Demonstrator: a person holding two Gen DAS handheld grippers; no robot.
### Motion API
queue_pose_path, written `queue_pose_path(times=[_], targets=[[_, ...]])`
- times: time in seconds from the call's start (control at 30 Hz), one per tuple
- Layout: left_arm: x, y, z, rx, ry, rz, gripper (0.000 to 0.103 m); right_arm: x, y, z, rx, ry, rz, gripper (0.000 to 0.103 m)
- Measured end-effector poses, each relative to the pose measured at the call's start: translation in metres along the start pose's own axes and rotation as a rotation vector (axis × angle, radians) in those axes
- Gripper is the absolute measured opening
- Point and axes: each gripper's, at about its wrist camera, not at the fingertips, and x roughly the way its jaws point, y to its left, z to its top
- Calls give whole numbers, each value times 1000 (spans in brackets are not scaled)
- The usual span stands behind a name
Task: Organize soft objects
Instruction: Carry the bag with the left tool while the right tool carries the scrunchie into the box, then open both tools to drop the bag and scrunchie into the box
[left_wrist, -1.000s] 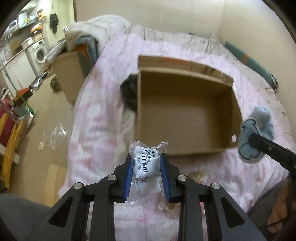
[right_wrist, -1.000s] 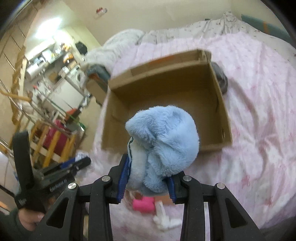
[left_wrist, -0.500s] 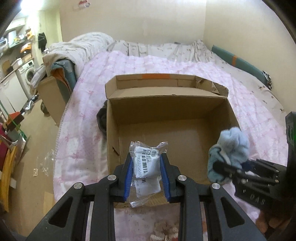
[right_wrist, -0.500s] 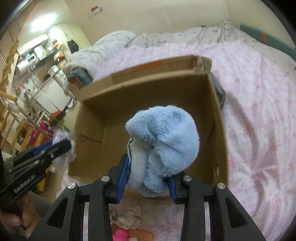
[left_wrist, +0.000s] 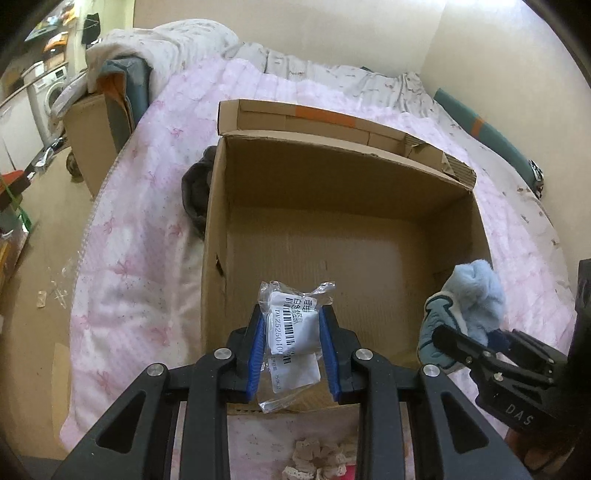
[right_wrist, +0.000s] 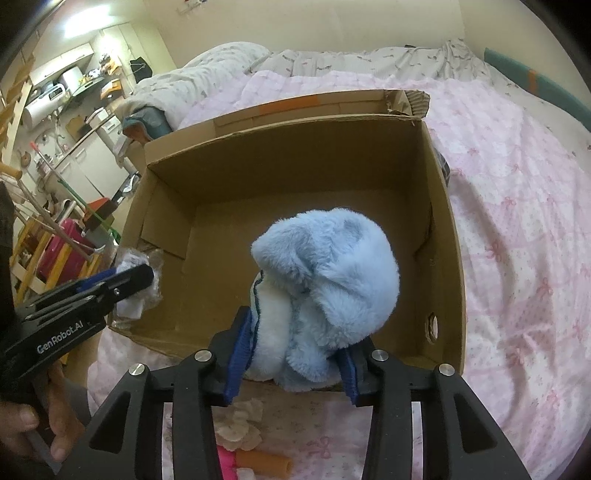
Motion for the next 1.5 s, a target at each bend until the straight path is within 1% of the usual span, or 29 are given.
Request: queue_pose_path(times=[0.1, 0.33, 0.47, 0.57, 0.73, 0.8, 0.83, 0.87, 0.9, 0.93, 0.97, 1.0, 1.03, 1.1, 1.17, 1.27, 1.5], targets=[[-2, -7, 0, 33, -15, 14, 26, 1, -1, 0, 3, -1, 1, 45], [0, -6, 0, 26, -5, 5, 26, 3, -2, 0, 15, 3, 5, 47], [0, -6, -1, 26, -11, 12, 26, 3, -3, 0, 22, 1, 9, 48], [-1, -6, -2, 22, -13, 9, 26, 3, -2, 0, 25, -2, 14, 50], [-2, -5, -1, 17, -16, 4, 27, 1, 0, -2, 11, -9, 11, 50], [-3, -5, -1, 18, -17, 10, 37, 2, -1, -2, 15, -10, 13, 52], [-4, -6, -1, 16, -22, 14, 39, 2, -2, -2, 20, -11, 15, 54], [-5, -6, -1, 14, -31, 21, 44, 2, -3, -1, 27, -14, 12, 61], [-6, -6, -1, 14, -35, 26, 51, 2, -4, -2, 34, -16, 7, 67], [-7, -6, -1, 14, -40, 34, 55, 2, -5, -2, 40, -19, 4, 68], [-8, -7, -1, 18, -45, 41, 61, 2, -6, -2, 44, -20, 2, 68], [-9, -7, -1, 19, -48, 42, 63, 2, -6, -2, 48, -19, 0, 71], [-10, -7, 0, 19, -49, 40, 63, 3, -7, -2, 50, -18, 4, 73], [-10, -7, 0, 20, -44, 34, 63, 1, -6, -1, 51, -24, 9, 80], [-11, -8, 0, 22, -44, 38, 63, -2, -6, -1, 52, -39, 7, 83], [-11, -8, 0, 25, -48, 43, 63, -5, -8, -1, 61, -55, 7, 84], [-15, -11, -3, 41, -51, 50, 63, -7, -10, -1, 73, -55, 13, 84]])
